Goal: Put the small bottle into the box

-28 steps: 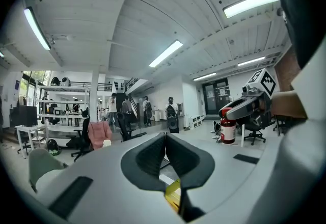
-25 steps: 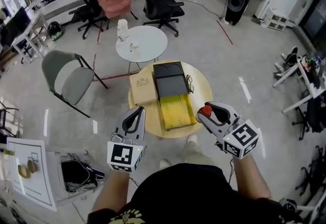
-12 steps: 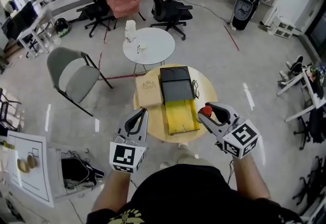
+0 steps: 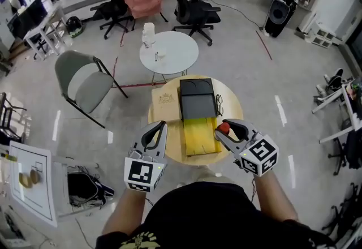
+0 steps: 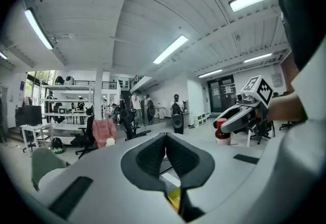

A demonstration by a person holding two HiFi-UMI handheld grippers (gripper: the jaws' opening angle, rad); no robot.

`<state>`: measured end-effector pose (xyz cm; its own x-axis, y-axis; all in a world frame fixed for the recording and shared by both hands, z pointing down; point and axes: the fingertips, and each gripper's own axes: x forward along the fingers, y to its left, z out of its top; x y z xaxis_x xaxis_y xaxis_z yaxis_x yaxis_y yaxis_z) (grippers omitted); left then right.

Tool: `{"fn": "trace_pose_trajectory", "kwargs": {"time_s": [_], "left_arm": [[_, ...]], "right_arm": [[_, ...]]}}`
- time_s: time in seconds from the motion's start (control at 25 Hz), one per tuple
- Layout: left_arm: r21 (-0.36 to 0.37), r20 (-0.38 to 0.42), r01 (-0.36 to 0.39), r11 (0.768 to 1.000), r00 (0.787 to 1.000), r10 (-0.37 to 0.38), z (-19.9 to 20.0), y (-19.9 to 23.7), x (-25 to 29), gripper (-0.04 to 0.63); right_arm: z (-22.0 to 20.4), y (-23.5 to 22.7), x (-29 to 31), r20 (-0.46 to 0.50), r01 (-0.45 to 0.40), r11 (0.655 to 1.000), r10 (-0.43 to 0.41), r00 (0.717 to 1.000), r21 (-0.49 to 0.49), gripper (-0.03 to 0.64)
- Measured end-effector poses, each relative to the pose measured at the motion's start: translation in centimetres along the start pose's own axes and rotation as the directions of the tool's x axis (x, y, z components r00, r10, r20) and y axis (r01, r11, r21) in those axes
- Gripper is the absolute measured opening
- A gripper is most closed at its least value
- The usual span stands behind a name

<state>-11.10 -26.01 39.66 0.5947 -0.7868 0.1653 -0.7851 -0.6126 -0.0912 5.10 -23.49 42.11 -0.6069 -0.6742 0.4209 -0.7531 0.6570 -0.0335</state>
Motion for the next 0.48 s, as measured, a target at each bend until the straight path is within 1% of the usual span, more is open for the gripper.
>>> {"fn": "trace_pose_trajectory", "kwargs": {"time_s": [0.12,0.28,0.48], "left_arm": [[0.008,0.004,0.002,1.000,1.000,-0.002,0.6,-0.3,1.4,0.018],[-0.003,-0.016,-0.015,1.000,1.000,0.015,-0.2,-0.2,2.7,0.018],[-0.021,-0.042,-0.009,1.000,0.999,0.008,-1.1,-0.6,4.6,0.018]], "right_arm": [[-0.6,-1.2,0.8,-0.012,-0.016,1.000,0.016,1.000,0.005,0.167],[-1.8,-2.7,1.6,-0.038,-0.033,0.999,0.034,0.999,0.013,0.167],[-4.0,-4.5,2.7,-0.091,-0.044,0.998,0.047,0.995,0.035,0.167]]}}
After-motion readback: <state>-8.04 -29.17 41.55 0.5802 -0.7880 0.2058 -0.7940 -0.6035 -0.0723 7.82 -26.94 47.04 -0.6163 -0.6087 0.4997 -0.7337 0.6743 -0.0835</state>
